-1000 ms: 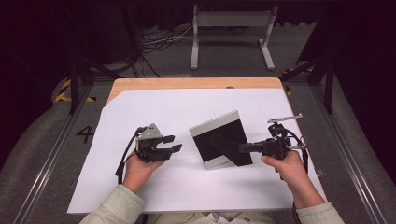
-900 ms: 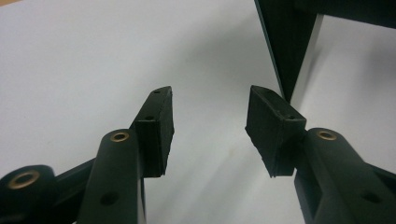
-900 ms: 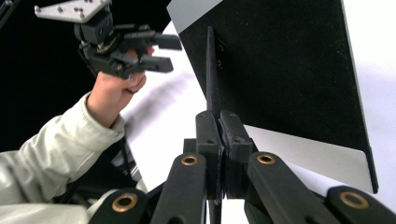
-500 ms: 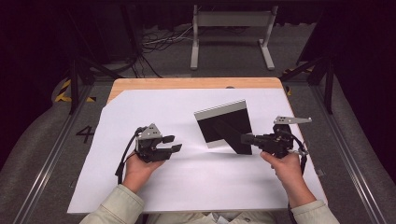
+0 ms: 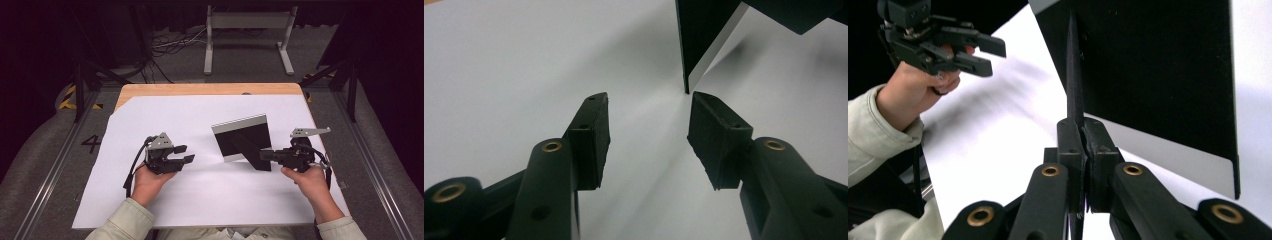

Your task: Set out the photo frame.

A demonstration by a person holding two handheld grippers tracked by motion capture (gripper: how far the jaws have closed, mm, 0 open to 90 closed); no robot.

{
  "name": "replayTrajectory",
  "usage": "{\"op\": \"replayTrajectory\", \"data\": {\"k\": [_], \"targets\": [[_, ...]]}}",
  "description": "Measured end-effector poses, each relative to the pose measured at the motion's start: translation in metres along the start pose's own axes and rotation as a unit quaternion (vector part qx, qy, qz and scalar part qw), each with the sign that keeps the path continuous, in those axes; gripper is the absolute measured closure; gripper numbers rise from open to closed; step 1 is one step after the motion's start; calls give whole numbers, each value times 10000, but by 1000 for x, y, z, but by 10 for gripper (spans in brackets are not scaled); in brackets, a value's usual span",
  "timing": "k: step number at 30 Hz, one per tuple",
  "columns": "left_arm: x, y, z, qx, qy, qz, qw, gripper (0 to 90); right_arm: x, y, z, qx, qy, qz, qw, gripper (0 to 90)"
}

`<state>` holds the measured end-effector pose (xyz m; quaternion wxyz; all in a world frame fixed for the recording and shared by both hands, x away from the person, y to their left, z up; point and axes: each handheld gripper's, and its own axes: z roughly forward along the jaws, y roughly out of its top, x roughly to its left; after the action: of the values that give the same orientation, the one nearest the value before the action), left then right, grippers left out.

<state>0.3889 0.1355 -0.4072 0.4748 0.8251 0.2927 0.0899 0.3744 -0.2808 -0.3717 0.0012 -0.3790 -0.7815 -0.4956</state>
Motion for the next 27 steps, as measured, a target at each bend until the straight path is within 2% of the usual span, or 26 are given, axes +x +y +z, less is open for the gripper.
{"op": "replayTrajectory", "data": {"k": [3, 8, 15, 21, 27], "targets": [[0, 0, 0, -5, -4, -11, 10000, 514, -1, -2, -1, 90, 29, -29, 10000, 875], [0, 0, -1, -18, -16, -26, 10000, 513, 0, -8, -2, 314, 17, -239, 9992, 875], [0, 0, -1, -17, -12, -19, 10000, 512, 0, -10, -3, 467, -10, -239, 9986, 872], [1, 0, 0, -29, -23, -33, 10000, 506, 2, -16, -3, 690, -130, -330, 9970, 865], [1, 1, 3, -40, 88, -13, 10000, 511, 2, -20, -4, 807, -197, -301, 9961, 854]]}}
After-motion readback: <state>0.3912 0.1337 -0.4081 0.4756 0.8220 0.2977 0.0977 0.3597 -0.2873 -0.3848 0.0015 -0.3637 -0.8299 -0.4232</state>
